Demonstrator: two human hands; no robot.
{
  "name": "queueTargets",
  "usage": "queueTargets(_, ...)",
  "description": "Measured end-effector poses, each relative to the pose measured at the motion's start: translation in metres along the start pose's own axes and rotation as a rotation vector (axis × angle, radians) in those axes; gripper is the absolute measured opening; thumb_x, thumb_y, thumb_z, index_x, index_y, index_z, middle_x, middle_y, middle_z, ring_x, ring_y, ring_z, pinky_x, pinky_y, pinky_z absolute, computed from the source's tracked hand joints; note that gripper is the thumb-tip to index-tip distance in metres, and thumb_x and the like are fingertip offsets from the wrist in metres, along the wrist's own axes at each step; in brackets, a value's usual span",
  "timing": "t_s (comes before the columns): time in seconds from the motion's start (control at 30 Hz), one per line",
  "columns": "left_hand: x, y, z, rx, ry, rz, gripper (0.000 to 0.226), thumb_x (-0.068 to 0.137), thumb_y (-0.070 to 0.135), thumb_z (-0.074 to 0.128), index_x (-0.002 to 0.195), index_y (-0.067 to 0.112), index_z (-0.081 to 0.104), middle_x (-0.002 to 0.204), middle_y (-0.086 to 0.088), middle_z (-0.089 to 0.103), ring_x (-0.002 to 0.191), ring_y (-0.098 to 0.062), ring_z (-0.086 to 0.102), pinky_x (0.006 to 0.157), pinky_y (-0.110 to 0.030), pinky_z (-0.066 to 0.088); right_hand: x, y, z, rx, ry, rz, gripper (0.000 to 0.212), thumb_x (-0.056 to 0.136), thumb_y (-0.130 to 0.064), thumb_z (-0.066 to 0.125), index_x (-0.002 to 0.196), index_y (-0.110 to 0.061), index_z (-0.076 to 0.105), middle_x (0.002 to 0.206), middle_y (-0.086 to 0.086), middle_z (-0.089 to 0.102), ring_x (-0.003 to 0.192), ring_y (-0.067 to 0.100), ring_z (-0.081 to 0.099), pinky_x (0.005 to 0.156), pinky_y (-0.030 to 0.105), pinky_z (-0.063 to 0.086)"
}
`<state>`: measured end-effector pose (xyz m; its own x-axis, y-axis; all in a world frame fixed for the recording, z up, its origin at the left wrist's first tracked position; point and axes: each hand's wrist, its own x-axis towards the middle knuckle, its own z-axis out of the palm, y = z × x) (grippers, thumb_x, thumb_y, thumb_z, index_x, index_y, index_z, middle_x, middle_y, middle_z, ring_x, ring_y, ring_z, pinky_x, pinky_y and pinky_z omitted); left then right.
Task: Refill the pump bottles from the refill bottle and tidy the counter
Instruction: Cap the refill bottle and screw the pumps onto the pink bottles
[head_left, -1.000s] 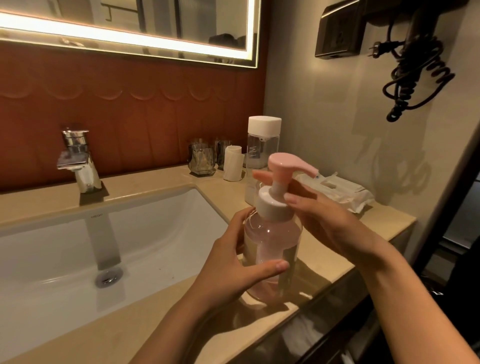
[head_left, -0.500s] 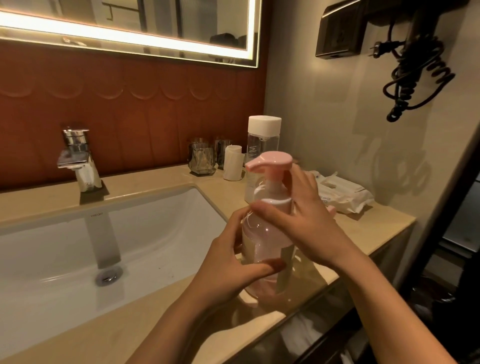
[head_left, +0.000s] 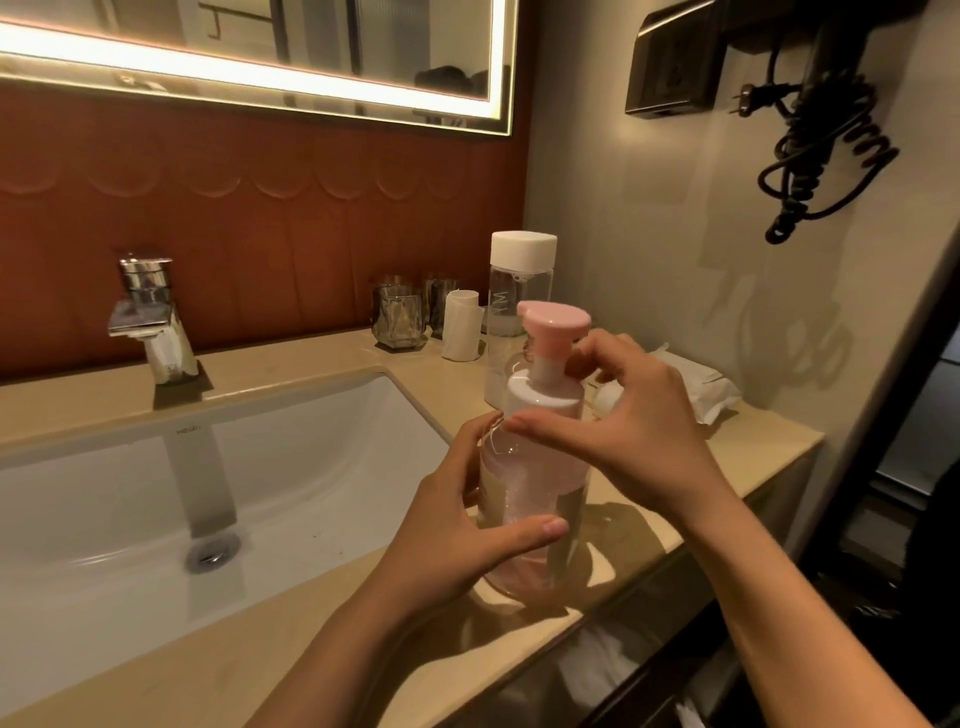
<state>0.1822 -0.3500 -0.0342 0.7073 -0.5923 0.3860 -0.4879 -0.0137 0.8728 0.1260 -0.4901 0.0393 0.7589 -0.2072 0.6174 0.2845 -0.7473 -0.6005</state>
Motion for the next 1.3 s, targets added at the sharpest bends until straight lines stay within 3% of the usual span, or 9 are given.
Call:
queueTargets(0.1,-0.001,0.003,0.0,-0.008,-0.004,0.01,0.071,0.058,0.048,0.078,0.1,0.08,0.03,0.106,0.052,0.046,0.1,0.025,0.047,0.073,-0.001,0.042,0.002,0.001,0.009,-0.077,0.02,0.007,0.068,0.045,-0.075,0.058,0.092,-0.028,0.047,0.097,-0.009,0.054,0.089,0.006,0.05,0.069,0.02,0.042)
queueTargets(0.23,0.0,0.002,0.001,-0.018,-0.007,0.007,0.075,0.06,0.046,0.079,0.103,0.079,0.028,0.106,0.053,0.045,0.101,0.025,0.047,0.074,-0.002,0.042,0.008,0.002,0.006,-0.09,-0.14,0.044,0.082,0.057,-0.083,0.058,0.117,-0.029,0.045,0.108,-0.012,0.046,0.1,0.007,0.047,0.079,0.019,0.041)
queueTargets(0.4,0.002,-0.001,0.002,-0.026,-0.003,-0.006,0.078,0.052,0.063,0.076,0.118,0.062,0.034,0.117,0.039,0.051,0.107,0.01,0.053,0.089,-0.017,0.049,0.02,0.005,-0.003,0.346,-0.521,0.097,0.036,0.08,-0.044,0.049,0.114,-0.032,0.055,0.117,-0.01,0.061,0.106,0.0,0.057,0.082,0.009,0.047)
queueTargets(0.5,0.001,0.0,0.001,-0.021,-0.002,-0.009,0.077,0.051,0.064,0.076,0.115,0.066,0.033,0.115,0.042,0.05,0.108,0.011,0.052,0.088,-0.014,0.048,0.02,0.002,-0.003,0.329,-0.494,0.125,0.028,0.084,-0.049,0.057,0.103,-0.03,0.061,0.108,-0.009,0.065,0.101,0.004,0.06,0.081,0.016,0.05)
queueTargets(0.73,-0.001,0.004,0.001,-0.008,0.017,0.001,0.075,0.059,0.05,0.079,0.099,0.082,0.026,0.101,0.058,0.042,0.094,0.03,0.044,0.069,0.002,0.04,-0.005,-0.01,0.009,0.044,-0.118,0.04,0.064,0.067,-0.073,0.046,0.109,-0.027,0.063,0.102,-0.012,0.064,0.093,0.0,0.059,0.076,0.016,0.048)
queueTargets(0.9,0.0,0.002,0.001,-0.013,0.02,0.003,0.073,0.056,0.053,0.078,0.106,0.075,0.031,0.112,0.047,0.047,0.104,0.02,0.049,0.074,-0.004,0.045,0.006,-0.004,-0.019,0.122,-0.195,0.042,0.047,0.066,-0.064,0.055,0.103,-0.036,0.064,0.099,-0.024,0.064,0.091,-0.013,0.056,0.069,0.007,0.041)
queueTargets(1.07,0.0,0.004,0.001,-0.003,0.027,0.007,0.072,0.053,0.061,0.077,0.106,0.075,0.03,0.11,0.05,0.046,0.1,0.022,0.049,0.072,-0.003,0.044,0.026,0.0,-0.01,0.293,-0.514,0.055,0.042,0.073,-0.046,0.06,0.115,-0.047,0.052,0.131,-0.018,0.053,0.12,0.0,0.049,0.094,0.022,0.043)
queueTargets(1.23,0.002,0.004,0.001,0.013,0.037,-0.013,0.073,0.048,0.068,0.075,0.108,0.066,0.033,0.102,0.055,0.044,0.096,0.026,0.048,0.072,-0.001,0.043,0.026,-0.001,0.005,0.351,-0.506,0.094,0.013,0.082,-0.039,0.064,0.095,-0.034,0.065,0.116,-0.008,0.064,0.113,0.004,0.056,0.084,0.017,0.043)
queueTargets(1.3,0.001,0.005,0.002,0.015,0.048,-0.003,0.073,0.049,0.065,0.075,0.108,0.064,0.033,0.099,0.058,0.042,0.093,0.03,0.046,0.069,0.002,0.04,0.021,-0.002,0.008,0.347,-0.417,0.149,0.022,0.079,-0.045,0.063,0.095,-0.029,0.064,0.106,-0.006,0.066,0.102,0.002,0.06,0.073,0.014,0.044)
